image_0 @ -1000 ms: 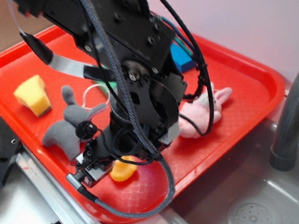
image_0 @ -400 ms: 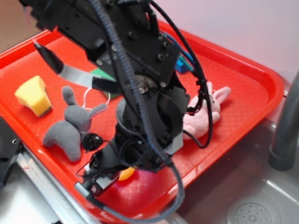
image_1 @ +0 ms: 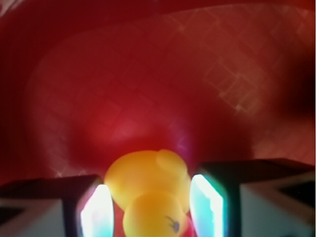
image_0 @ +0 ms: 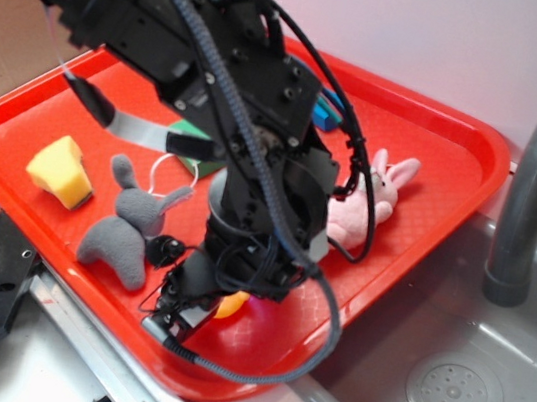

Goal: Grab the yellow duck.

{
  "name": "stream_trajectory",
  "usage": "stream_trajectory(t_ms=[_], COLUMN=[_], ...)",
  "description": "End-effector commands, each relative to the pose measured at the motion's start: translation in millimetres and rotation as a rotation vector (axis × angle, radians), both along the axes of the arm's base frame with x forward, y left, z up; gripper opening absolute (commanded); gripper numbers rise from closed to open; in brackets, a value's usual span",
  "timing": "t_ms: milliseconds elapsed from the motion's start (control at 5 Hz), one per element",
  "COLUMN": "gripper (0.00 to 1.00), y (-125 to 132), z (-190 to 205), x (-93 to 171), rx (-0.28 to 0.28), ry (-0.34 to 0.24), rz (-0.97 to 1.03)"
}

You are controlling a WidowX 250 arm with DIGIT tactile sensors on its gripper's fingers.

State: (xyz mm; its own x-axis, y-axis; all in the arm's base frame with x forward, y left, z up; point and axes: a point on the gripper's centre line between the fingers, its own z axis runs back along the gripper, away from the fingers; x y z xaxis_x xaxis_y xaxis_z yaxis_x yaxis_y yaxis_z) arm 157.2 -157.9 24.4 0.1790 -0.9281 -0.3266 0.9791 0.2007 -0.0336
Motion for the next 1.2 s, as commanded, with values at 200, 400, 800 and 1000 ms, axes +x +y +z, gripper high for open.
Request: stream_trajectory(t_ms=[200,400,800,1000], gripper=[0.0,0.0,0.0,0.0], y=[47,61,68,67], z=[139,166,205,212], x=[2,-3,-15,-10], rx=[-0.134,-0.114,-0.128,-0.163], ry=[-0.272,-0.335,-0.452,-0.532], rz=[0.726,0.971,1.47,1.72])
